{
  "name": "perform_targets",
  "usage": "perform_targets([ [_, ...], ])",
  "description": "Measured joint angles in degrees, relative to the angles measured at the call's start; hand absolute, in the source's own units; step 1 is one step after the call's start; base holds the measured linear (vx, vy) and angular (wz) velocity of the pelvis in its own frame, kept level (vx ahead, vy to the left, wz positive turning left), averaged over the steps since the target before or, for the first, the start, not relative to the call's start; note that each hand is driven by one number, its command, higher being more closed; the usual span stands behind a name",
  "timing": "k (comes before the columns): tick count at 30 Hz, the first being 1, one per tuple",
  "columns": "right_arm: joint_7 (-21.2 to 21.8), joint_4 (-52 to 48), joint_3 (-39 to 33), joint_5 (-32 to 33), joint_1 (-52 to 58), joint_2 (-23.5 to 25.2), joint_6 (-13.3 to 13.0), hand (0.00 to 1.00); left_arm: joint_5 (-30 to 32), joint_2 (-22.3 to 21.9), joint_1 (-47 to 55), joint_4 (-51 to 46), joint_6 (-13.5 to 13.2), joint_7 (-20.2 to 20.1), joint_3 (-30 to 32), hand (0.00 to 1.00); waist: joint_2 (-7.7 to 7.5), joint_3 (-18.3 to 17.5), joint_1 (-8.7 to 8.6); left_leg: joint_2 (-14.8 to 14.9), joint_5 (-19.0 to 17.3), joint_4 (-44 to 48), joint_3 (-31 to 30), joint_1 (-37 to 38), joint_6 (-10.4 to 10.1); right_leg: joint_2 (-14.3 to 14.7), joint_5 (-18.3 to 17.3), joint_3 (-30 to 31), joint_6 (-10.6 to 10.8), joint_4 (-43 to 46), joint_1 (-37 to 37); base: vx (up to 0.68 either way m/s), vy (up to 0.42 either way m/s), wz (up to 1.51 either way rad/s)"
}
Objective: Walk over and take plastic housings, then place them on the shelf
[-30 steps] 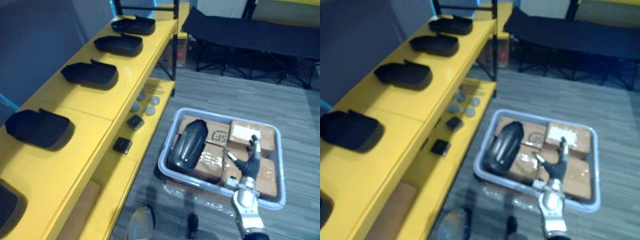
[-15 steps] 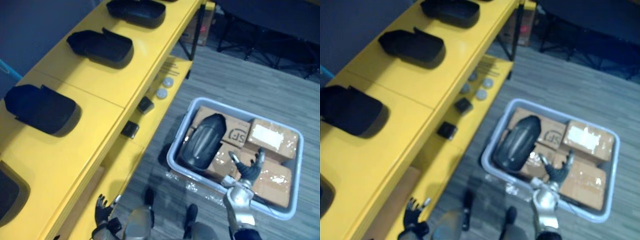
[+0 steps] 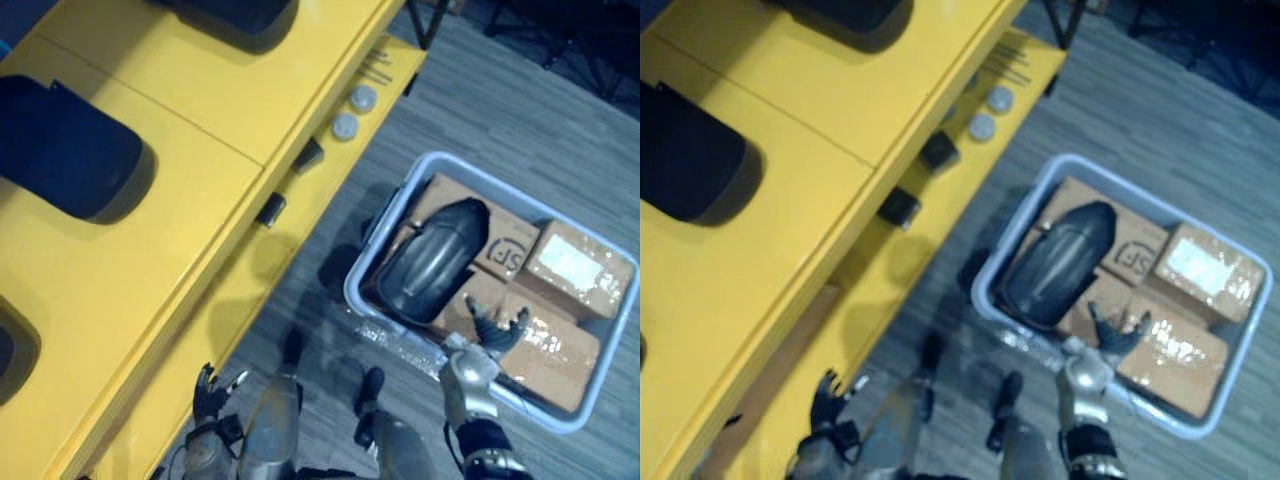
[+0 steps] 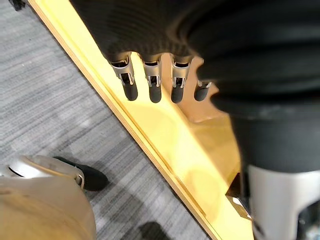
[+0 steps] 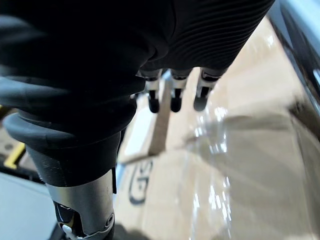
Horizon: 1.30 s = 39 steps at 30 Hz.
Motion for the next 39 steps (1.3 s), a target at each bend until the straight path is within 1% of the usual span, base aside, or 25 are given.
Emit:
perform_targets([
  [2, 0.19, 0.59, 0.00, -0.01, -1.77, -0.18, -0.34, 0.00, 0.47, 0.94, -0.95, 0.62, -0.32, 0.09, -1.16, 0.00, -0.04, 1.13, 0.45, 0.08, -0.02, 0.62, -0.12, -0.83, -0.01, 0.00, -0.12, -0.01, -0.14, 0.64, -0.72, -0.02, 0.010, 0.02],
  [4, 0.76, 1.12, -0.01, -0.01, -3.14, -0.23, -0.92, 0.00, 0.42, 1.13, -1.47, 1.58, -0.36, 0.02, -1.14, 0.00, -0.15, 1.37, 0.63, 0.08, -0.01, 0.94, -0.14, -1.65, 0.00, -0.01, -0.24, -0.07, -0.18, 1.29, -1.66, -0.04, 0.018, 0.03],
  [7, 2.47, 1.09, 0.39, -0.04, -5.02, -0.54, -1.61, 0.00, 0.02, 1.33, -1.73, 1.91, -0.33, -0.80, -1.14, 0.00, -0.10, 2.19, 0.57, 0.08, -0.23, 1.85, -0.35, -1.77, 0.27, -0.07, -1.00, -0.13, -0.81, 2.90, -1.80, -0.04, 0.013, 0.05],
  [9, 2.48, 0.66, 0.46, -0.06, -5.93, -1.10, -2.30, 0.00, 0.02, 1.53, -1.76, 2.17, -0.33, -1.27, -1.18, 0.00, -0.15, 2.21, 0.57, 0.14, -0.23, 2.16, -0.66, -2.44, 0.29, 0.00, -1.40, -0.20, -1.31, 3.56, -2.46, -0.05, 0.008, 0.05],
  [13, 3.38, 0.10, 0.94, -0.17, -6.89, -2.70, -2.18, 0.00, -0.10, 2.20, -1.76, 4.10, -0.19, -2.34, -1.22, 0.00, -0.26, 2.29, 0.45, 0.18, 0.08, 2.14, -1.34, -3.24, 0.32, 0.03, -1.61, -0.21, -1.57, 4.47, -3.65, -0.02, 0.001, 0.01],
  [15, 3.51, 0.11, 0.95, -0.16, -6.98, -2.95, -1.72, 0.00, -0.14, 2.54, -1.77, 4.64, 0.06, -3.34, -1.23, 0.00, -0.40, 2.37, 0.46, 0.24, 0.18, 2.02, -1.46, -3.20, 0.28, 0.08, -1.61, -0.25, -1.57, 4.62, -3.65, 0.00, -0.010, 0.02],
  [19, 3.29, 1.03, 0.84, -0.15, -8.55, -3.54, 0.96, 0.00, -0.55, 2.65, -1.78, 5.07, 0.18, -4.02, -1.29, 0.00, -0.43, 2.38, 0.48, 0.12, 1.25, 0.60, -1.59, -3.14, 0.07, -0.02, -1.52, -0.47, -1.41, 4.58, -4.13, 0.00, -0.015, 0.02],
  [22, 1.57, 3.39, 0.82, 0.05, -10.07, -3.67, 2.83, 0.00, -0.94, 2.69, -1.86, 5.66, 0.20, -4.68, -1.29, 0.00, -0.43, 2.38, 0.45, 0.17, 1.97, -0.35, -1.69, -3.11, 0.17, 0.00, -1.48, -0.49, -1.36, 4.86, -4.62, 0.00, 0.000, 0.00],
  [24, 1.01, 4.46, 0.71, 1.16, -10.77, -4.13, 3.19, 0.00, -3.22, 2.67, -1.86, 5.93, 0.20, -5.85, -1.31, 0.00, -0.43, 2.38, 0.46, 0.15, 2.08, -0.56, -1.72, -3.15, 0.16, -0.01, -1.52, -0.51, -1.41, 4.95, -4.75, 0.00, -0.003, 0.02],
  [25, 1.06, 4.61, 0.06, 2.09, -11.20, -4.51, 3.84, 0.00, -4.97, 2.64, -1.86, 5.93, 0.23, -6.50, -1.36, 0.00, -0.43, 2.38, 0.47, 0.12, 2.41, -1.10, -1.75, -3.09, 0.24, -0.06, -1.58, -0.55, -1.51, 5.09, -4.95, 0.00, 0.000, 0.04],
  [28, 1.15, 5.48, -1.30, 3.39, -12.35, -5.68, 4.72, 0.00, -7.11, 2.60, -1.92, 5.93, 0.35, -8.21, -1.34, 0.00, -0.43, 2.38, 0.41, 0.03, 3.32, -2.60, -1.83, -3.23, 0.18, -0.28, -1.94, -0.85, -1.64, 6.10, -5.99, -0.02, 0.003, 0.06],
  [31, 1.14, 7.14, -2.52, 3.65, -13.20, -6.51, 5.43, 0.00, -7.33, 2.62, -2.04, 5.93, 0.31, -8.65, -1.34, 0.00, -0.43, 2.38, 0.35, -0.02, 4.39, -3.97, -2.59, -3.27, 0.05, -0.56, -2.44, -1.70, -1.70, 6.95, -6.66, -0.03, -0.003, 0.14],
  [33, 1.13, 7.86, -2.59, 4.56, -13.38, -7.62, 6.37, 0.00, -7.44, 2.61, -2.23, 5.93, 0.33, -8.82, -1.28, 0.00, -0.46, 2.36, 0.44, -0.05, 5.40, -5.41, -3.19, -3.26, -0.07, -0.97, -3.38, -2.16, -1.94, 8.41, -7.58, -0.04, -0.010, 0.16],
  [34, 1.13, 8.67, -3.02, 4.62, -14.03, -8.32, 6.95, 1.00, -7.49, 2.60, -2.30, 5.93, 0.32, -8.98, -1.23, 0.00, -0.45, 2.37, 0.46, 0.01, 5.93, -6.17, -3.29, -3.33, -0.22, -1.06, -3.67, -2.27, -2.01, 9.06, -8.24, -0.04, -0.017, 0.04],
  [36, 1.21, 9.03, -3.73, 4.97, -14.66, -8.73, 7.75, 1.00, -7.56, 2.62, -2.39, 5.93, 0.32, -9.25, -1.20, 0.00, -0.44, 2.37, 0.43, 0.11, 6.27, -6.69, -3.29, -3.36, -0.40, -1.05, -3.70, -2.27, -1.98, 9.47, -8.73, -0.02, -0.008, 0.00],
  [39, 1.17, 9.85, -4.05, 5.13, -15.52, -9.72, 9.45, 1.00, -9.60, 2.45, -2.48, 5.92, 0.31, -9.76, -1.22, 0.00, -0.44, 2.37, 0.40, 0.17, 6.89, -7.36, -3.57, -3.46, -0.44, -1.15, -4.26, -2.47, -2.18, 10.55, -9.45, 0.00, -0.018, 0.03],
])
